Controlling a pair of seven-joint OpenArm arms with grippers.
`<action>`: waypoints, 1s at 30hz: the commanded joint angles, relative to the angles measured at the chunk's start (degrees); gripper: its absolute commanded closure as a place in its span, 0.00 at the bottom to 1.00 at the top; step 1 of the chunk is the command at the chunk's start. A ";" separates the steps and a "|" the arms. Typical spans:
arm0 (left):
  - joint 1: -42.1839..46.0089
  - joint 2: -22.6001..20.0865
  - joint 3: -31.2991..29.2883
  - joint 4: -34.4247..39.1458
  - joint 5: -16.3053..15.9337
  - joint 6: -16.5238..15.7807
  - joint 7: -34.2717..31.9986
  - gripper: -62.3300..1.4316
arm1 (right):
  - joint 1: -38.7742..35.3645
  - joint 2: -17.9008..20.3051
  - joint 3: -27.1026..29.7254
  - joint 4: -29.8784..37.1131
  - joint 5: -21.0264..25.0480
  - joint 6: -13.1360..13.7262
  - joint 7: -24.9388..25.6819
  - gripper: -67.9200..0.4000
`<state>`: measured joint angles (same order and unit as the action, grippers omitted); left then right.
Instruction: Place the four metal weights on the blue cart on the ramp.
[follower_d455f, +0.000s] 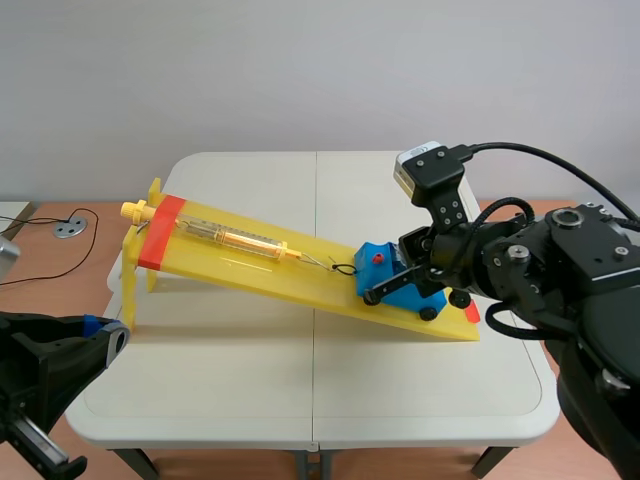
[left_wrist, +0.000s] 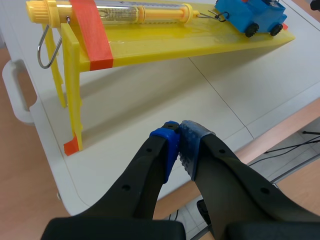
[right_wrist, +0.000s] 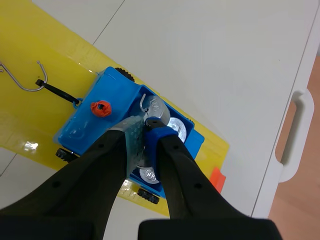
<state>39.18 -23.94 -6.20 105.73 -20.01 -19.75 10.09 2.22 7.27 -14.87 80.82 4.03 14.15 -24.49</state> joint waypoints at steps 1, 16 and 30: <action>-1.27 0.44 -0.57 3.69 -4.28 -1.46 -5.51 0.93 | 7.45 -0.48 -0.26 3.28 0.63 -2.10 10.10 0.90; -1.27 0.44 -0.57 3.72 -4.26 -1.46 -5.49 0.93 | 1.95 4.15 1.88 16.44 5.55 0.46 4.83 0.69; -3.50 7.34 -0.52 8.83 -3.80 -5.73 -1.95 0.93 | -18.93 15.45 18.49 33.44 24.20 8.85 -0.26 0.70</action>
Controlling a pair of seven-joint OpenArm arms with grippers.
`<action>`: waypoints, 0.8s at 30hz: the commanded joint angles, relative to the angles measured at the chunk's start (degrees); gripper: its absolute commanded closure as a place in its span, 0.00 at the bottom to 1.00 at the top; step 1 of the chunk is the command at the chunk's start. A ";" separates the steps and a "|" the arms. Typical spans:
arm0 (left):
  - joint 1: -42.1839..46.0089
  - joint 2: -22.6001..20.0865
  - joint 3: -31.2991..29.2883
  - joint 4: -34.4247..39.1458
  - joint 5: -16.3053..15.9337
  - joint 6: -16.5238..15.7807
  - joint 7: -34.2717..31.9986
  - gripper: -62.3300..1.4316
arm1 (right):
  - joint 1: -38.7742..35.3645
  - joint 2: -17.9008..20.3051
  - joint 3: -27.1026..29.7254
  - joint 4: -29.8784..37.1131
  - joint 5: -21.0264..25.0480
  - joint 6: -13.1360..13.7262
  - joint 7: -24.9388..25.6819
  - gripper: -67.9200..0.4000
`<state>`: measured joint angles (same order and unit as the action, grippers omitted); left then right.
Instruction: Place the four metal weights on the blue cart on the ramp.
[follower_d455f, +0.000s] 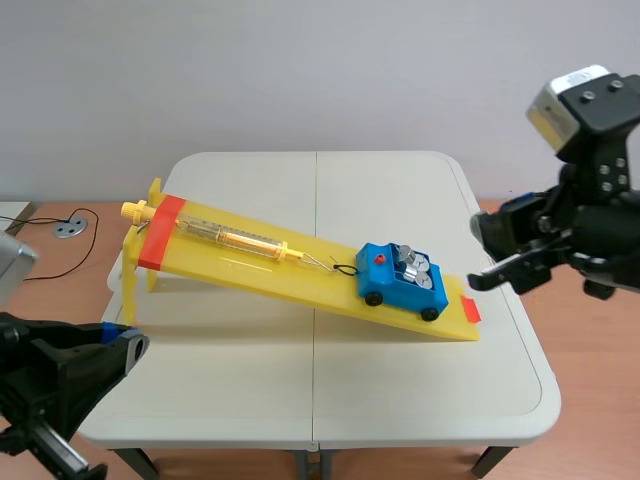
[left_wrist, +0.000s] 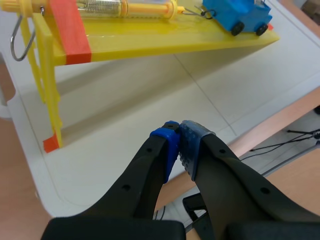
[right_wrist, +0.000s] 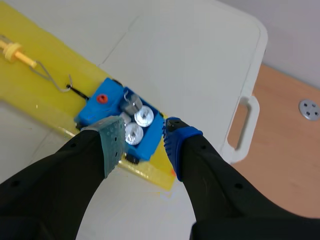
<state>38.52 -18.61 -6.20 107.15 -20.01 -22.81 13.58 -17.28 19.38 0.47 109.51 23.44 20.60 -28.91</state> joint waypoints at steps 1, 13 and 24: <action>-3.58 2.82 -0.44 7.58 -2.99 -2.67 -5.09 0.93 | -1.01 3.67 4.74 5.18 6.16 3.63 3.63 0.70; -14.23 12.35 7.89 7.37 12.52 -1.73 -4.83 0.94 | -21.22 4.26 21.09 7.76 16.04 15.50 -0.15 0.70; -24.44 14.97 16.44 -1.49 24.74 5.90 -6.45 0.94 | -34.51 3.74 32.65 7.76 16.98 15.93 -0.13 0.87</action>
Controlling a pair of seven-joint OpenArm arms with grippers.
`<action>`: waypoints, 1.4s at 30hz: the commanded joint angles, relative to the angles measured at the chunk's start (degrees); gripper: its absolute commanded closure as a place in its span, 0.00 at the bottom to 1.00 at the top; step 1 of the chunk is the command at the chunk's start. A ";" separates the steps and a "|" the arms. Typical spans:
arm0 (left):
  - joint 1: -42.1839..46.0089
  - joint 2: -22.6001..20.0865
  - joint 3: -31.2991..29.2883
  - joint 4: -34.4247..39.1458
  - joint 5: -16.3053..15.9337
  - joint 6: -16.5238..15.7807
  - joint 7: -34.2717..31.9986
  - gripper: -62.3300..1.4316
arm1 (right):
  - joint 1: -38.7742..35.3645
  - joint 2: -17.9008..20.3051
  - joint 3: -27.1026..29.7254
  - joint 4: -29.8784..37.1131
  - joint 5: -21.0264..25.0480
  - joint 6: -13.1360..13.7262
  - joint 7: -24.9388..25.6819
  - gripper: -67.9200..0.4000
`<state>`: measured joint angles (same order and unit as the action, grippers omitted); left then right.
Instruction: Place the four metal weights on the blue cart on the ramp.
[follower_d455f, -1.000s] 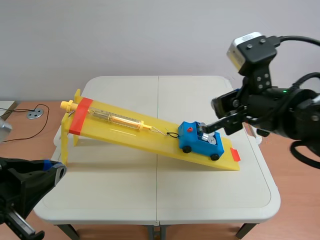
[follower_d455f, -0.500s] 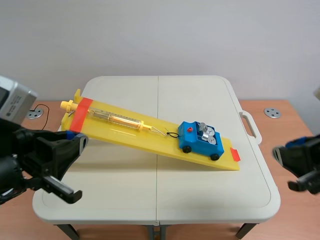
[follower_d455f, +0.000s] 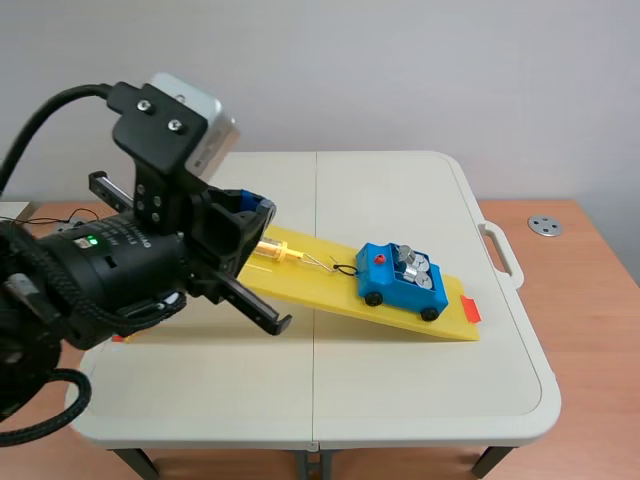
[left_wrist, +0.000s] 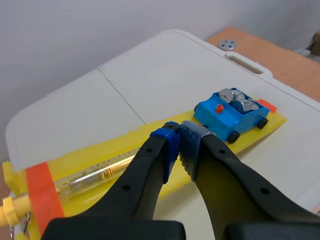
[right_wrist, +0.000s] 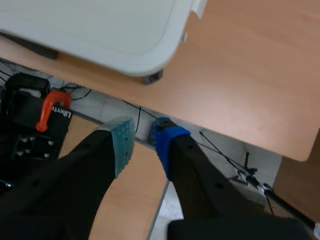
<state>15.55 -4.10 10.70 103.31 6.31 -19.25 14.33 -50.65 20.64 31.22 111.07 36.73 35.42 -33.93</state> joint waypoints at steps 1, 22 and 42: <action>-2.19 0.44 0.09 1.25 -0.85 2.93 -7.26 0.94 | -2.19 2.19 2.73 6.21 3.93 1.14 4.90 0.88; -10.19 1.53 1.27 -11.50 2.64 14.12 -8.15 0.94 | -8.41 -4.00 11.37 6.19 5.75 6.64 4.66 0.95; -10.16 1.53 1.27 -11.50 3.02 14.19 -8.50 0.94 | -8.39 -4.00 11.37 6.19 5.75 6.64 4.66 0.95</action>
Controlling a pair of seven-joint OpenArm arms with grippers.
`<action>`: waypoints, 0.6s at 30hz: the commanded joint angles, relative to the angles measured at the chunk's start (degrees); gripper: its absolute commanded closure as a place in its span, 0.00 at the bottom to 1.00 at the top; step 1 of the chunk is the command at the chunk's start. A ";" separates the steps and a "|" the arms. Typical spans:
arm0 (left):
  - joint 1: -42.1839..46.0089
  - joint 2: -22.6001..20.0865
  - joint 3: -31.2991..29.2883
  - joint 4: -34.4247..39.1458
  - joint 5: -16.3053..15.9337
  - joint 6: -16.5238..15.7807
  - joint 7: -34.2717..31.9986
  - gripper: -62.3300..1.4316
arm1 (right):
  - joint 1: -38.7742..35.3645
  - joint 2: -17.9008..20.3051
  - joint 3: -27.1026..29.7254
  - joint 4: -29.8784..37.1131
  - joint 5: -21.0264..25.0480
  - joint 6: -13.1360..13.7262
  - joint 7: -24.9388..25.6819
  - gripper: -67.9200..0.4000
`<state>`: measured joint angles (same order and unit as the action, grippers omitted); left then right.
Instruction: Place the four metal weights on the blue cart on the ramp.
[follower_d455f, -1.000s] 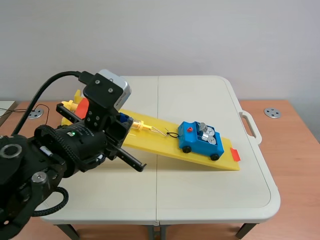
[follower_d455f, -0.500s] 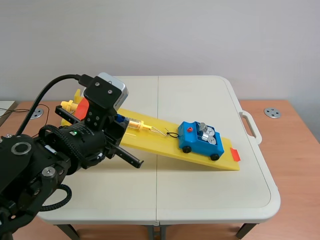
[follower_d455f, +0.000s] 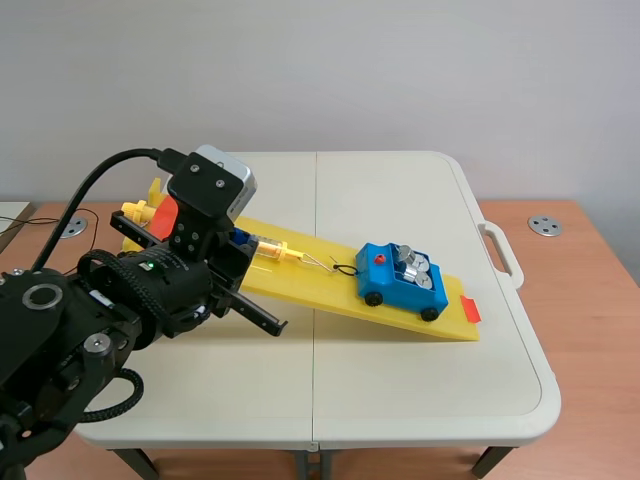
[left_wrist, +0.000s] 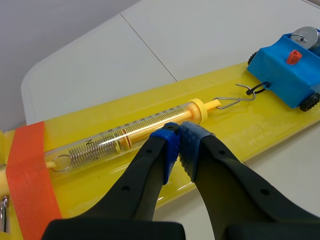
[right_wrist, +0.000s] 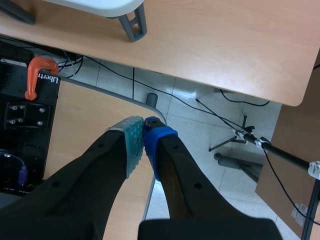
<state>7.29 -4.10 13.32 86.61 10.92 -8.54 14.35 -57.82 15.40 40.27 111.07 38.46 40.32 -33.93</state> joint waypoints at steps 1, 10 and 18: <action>-1.90 1.53 -1.36 5.20 -1.60 3.48 -8.52 0.94 | -1.22 1.25 2.32 6.19 4.02 1.75 4.66 0.95; -1.90 1.53 -1.36 5.20 -1.60 3.48 -8.55 0.94 | -1.22 1.27 2.32 6.19 4.02 1.75 4.68 0.95; -1.14 1.01 -1.33 7.15 -2.64 3.06 -3.32 0.94 | 2.47 1.31 2.32 6.19 4.02 1.77 5.33 0.95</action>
<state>7.31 -4.12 13.32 86.61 10.87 -8.56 16.47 -56.80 15.40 40.27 111.07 38.44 40.32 -33.93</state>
